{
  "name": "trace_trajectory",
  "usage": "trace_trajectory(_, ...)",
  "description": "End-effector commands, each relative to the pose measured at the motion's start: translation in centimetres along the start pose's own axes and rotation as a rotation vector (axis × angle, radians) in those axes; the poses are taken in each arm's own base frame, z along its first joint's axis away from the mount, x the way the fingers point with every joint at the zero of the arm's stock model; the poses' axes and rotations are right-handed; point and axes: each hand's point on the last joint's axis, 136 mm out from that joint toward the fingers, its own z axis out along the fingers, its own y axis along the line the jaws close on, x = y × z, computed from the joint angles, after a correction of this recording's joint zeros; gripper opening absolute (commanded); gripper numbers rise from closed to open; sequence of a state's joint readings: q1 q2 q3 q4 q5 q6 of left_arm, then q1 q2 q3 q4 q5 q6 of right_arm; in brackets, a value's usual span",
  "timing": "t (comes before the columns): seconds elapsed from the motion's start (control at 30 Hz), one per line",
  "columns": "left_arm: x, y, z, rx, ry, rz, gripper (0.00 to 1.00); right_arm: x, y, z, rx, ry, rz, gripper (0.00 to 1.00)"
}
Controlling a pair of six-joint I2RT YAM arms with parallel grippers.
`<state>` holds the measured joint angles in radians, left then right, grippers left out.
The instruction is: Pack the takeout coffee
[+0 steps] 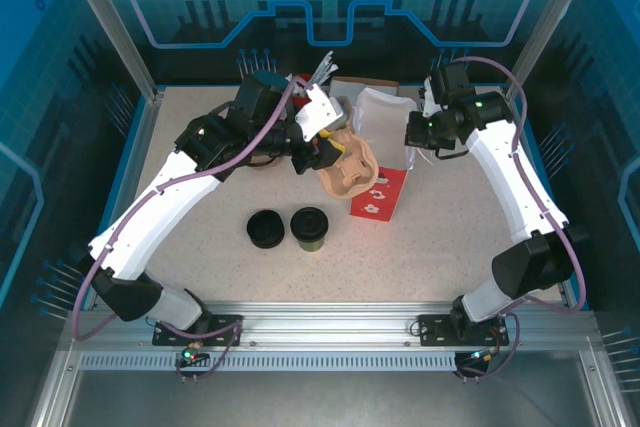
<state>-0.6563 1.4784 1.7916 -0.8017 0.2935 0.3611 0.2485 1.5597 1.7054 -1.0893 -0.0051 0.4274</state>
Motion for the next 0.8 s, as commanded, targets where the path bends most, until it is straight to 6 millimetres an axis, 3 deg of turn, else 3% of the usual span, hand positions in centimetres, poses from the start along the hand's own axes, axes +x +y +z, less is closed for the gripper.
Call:
trace_trajectory(0.0,-2.0,-0.6,-0.7,0.044,-0.07,-0.022,0.36,0.9,0.0,-2.0,0.001,-0.007,-0.046,0.02)
trace_trajectory(0.3,-3.5,-2.0,-0.4,0.123,-0.106,-0.043,0.37,2.7,0.4,-5.1,-0.041,-0.029,-0.112,0.0)
trace_trajectory(0.77,-2.7,-3.6,4.7,0.262,-0.026,-0.079,0.36,5.6,1.5,-6.2,-0.139,-0.001,-0.145,0.0)
